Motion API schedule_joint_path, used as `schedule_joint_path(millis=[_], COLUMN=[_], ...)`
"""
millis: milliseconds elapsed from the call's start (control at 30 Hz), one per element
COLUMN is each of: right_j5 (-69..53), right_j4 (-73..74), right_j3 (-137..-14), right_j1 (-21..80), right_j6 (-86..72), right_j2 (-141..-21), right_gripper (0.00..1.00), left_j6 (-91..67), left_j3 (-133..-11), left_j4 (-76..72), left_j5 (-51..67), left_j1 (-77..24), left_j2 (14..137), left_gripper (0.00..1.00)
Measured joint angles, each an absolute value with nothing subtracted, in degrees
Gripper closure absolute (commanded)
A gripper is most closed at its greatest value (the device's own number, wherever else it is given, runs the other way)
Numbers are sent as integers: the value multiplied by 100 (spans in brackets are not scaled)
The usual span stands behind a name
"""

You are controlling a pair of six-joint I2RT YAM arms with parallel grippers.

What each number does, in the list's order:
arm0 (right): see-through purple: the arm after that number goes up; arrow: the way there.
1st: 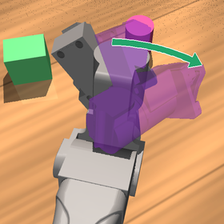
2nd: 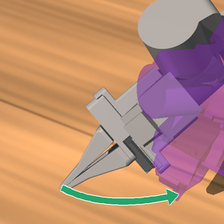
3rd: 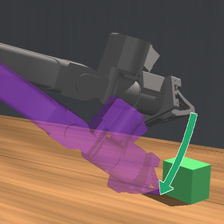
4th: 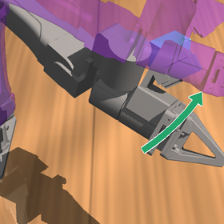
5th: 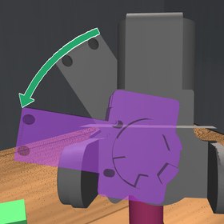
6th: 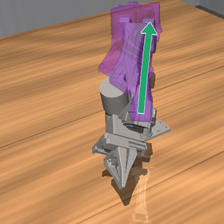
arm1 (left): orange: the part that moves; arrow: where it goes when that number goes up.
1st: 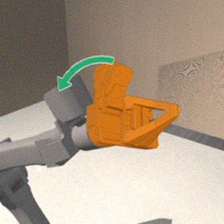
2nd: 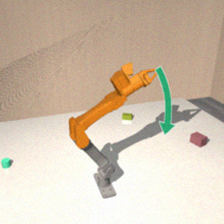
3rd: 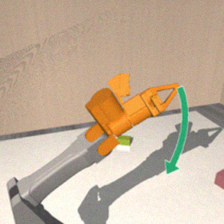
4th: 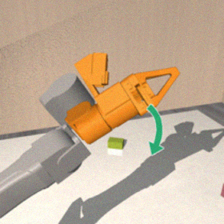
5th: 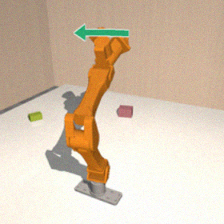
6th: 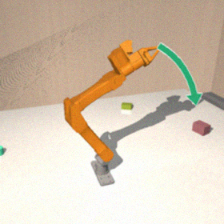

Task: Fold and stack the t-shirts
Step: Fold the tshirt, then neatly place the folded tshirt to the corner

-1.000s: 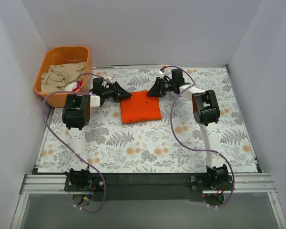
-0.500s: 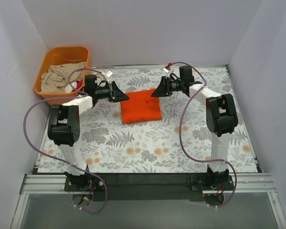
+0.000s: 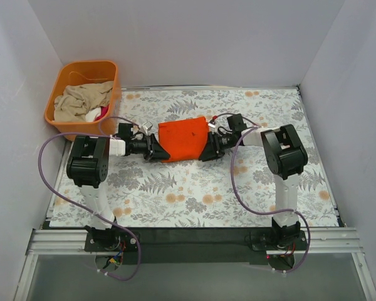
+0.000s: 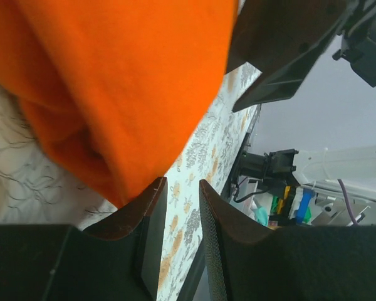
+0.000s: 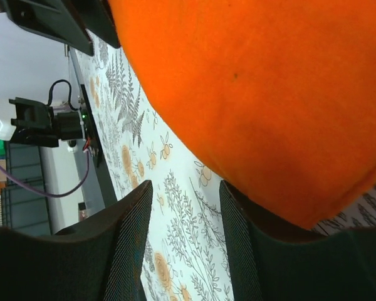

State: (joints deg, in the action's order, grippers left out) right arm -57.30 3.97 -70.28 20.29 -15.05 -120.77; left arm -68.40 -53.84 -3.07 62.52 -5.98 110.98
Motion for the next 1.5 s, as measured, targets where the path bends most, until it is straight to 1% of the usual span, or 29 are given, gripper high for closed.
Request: schedule_joint_path(millis=[100,133,167,233,267,333,367,400,467,500,567,633,733,767,800,867,900,967,1000,1233,1367,1500], right_j5=[-5688,-5627,-5537,-5325,-5137,-4670,-4438,-4178,-3395,-2991,-2206,-1487,-602,-377,-130,305,532,891,1028,1514,1431,969], right_j4=[633,753,884,1157,1376,1780,1938,2034,2178,2211,2244,2268,2462,2593,2674,2775,2873,3068,3168,3334,3293,3114], right_j3=[-7142,-7231,-7321,-7389,-7395,-7430,-7472,-7516,-7677,-7811,-8178,-8652,-9695,-10084,-10409,-10737,-10831,-10884,-10884,-10569,-10291,-10009], right_j1=[1979,1966,1966,1970,1979,2043,2102,2178,2458,2652,3103,3548,4088,4206,4309,4447,4515,4628,4672,4799,4611,4088], right_j6=[-1334,-1219,-1081,-773,-576,-237,-78,40,340,467,620,637,469,357,255,54,-34,-202,-303,-740,-764,-613], right_j2=[-12123,-12123,-12110,-11972,-11810,-11419,-11190,-10995,-10538,-10379,-10261,-10414,-11155,-11485,-11782,-12210,-12387,-12652,-12739,-12803,-12803,-12663], right_gripper=[54,54,54,52,47,40,28,22,13,2,2,2,2,6,8,10,13,18,20,20,20,20], left_j6=[-6796,-6759,-6667,-6425,-6248,-5935,-5817,-5721,-5596,-5559,-5520,-5511,-5487,-5483,-5481,-5476,-5472,-5459,-5450,-5446,-5443,-5430], left_j3=[-5474,-5513,-5566,-5647,-5647,-5616,-5570,-5537,-5533,-5546,-5625,-5739,-5874,-5892,-5898,-5898,-5898,-5898,-5898,-5857,-5850,-5850], left_j4=[-198,-110,8,213,344,582,661,738,755,755,768,781,860,886,926,1020,1063,1122,1155,1170,1157,1157], left_j5=[6125,6093,6084,6095,6086,6053,5992,5918,5710,5542,5223,4799,4139,3992,3822,3566,3470,3312,3247,3044,3000,2993], left_j1=[-598,-602,-607,-617,-617,-615,-613,-611,-604,-598,-569,-554,-499,-491,-471,-443,-427,-416,-416,-405,-395,-386], left_j2=[11319,11343,11340,11260,11135,10676,10324,9894,9002,8582,7920,7487,7196,7161,7129,7096,7091,7091,7089,7061,7061,7063], left_gripper=[72,70,66,63,58,54,51,50,48,46,43,42,40,40,40,40,40,40,40,40,40,39])
